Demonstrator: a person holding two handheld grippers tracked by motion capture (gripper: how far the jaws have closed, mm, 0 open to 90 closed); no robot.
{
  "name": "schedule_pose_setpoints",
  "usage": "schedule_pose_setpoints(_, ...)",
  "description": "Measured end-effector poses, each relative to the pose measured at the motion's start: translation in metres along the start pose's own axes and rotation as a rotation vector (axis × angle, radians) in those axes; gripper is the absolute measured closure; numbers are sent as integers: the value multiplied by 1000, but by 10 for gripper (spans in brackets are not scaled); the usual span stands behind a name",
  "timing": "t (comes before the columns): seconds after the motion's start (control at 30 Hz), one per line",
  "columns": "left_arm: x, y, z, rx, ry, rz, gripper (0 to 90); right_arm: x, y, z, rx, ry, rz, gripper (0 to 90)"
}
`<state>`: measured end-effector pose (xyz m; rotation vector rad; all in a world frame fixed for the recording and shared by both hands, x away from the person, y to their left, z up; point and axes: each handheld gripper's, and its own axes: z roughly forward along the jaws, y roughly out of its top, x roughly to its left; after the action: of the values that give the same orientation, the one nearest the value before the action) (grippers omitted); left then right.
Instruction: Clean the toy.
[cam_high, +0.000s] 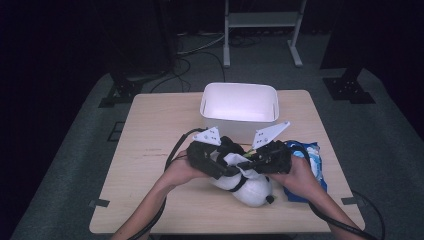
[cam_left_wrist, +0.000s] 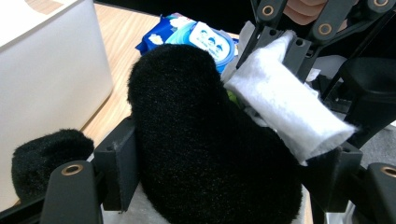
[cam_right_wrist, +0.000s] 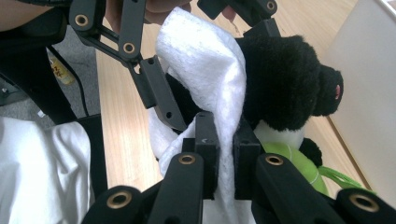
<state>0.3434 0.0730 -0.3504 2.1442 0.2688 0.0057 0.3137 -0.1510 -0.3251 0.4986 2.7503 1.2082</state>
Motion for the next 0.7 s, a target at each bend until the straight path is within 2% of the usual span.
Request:
schedule_pose_setpoints(0.3, 2, -15, -7, 7, 4, -32, 235, -2, 3, 12, -3, 21, -6, 841)
schedule_pose_setpoints(0.5, 7, -39, -16, -9, 11, -111, 236, -6, 14, 32, 21, 46, -32, 842)
schedule_pose_setpoints(0.7, 14, -65, -26, -9, 26, -185, 231, -6, 28, 62, 58, 99, -52, 840)
